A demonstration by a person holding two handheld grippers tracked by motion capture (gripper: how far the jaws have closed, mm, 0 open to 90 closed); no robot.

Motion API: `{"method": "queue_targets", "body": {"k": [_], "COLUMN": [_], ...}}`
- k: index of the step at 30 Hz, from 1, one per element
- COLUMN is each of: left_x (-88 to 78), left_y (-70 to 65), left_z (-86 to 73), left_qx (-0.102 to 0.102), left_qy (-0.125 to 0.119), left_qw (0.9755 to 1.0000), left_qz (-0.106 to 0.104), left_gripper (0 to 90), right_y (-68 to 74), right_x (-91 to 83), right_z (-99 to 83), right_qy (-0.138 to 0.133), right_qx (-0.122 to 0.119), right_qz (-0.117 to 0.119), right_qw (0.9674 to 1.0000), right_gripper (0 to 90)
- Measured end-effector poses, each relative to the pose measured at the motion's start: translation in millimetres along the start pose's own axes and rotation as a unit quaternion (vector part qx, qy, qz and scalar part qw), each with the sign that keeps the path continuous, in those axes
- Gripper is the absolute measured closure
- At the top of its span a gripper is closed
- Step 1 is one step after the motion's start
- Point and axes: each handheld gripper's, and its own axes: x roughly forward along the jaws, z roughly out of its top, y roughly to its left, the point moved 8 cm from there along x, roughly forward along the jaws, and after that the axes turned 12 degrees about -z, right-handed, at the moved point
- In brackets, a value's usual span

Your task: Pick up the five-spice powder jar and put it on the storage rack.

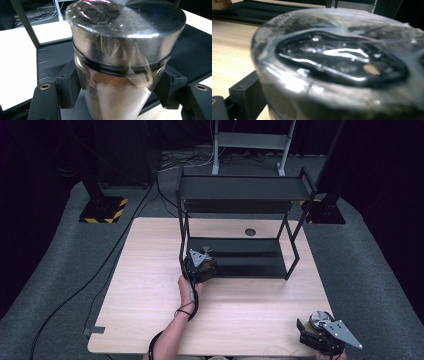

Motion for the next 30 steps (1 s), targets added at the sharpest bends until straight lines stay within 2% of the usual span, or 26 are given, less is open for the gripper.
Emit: {"method": "queue_targets", "body": {"k": [4, 18, 30], "left_x": [2.7, 13.6, 18.8], "left_y": [0.4, 7.3, 6.5], "left_z": [0.1, -1.7, -3.2], "left_qx": [0.005, -0.003, 0.001], "left_qy": [0.002, 0.009, 0.010], "left_qw": [1.0000, 0.9999, 0.9999], "left_qz": [0.003, 0.005, 0.013], "left_gripper": [31.0, 31.0, 30.9], "right_y": [-0.1, -0.2, -0.1], "right_x": [0.0, -0.1, -0.1], "right_z": [0.0, -0.2, -0.1], "right_qy": [0.000, 0.000, 0.000], "right_qx": [0.000, 0.001, 0.001], "right_qz": [0.000, 0.000, 0.000], "right_qw": [1.0000, 1.0000, 1.0000], "right_gripper": [0.0, 0.0, 0.0]}}
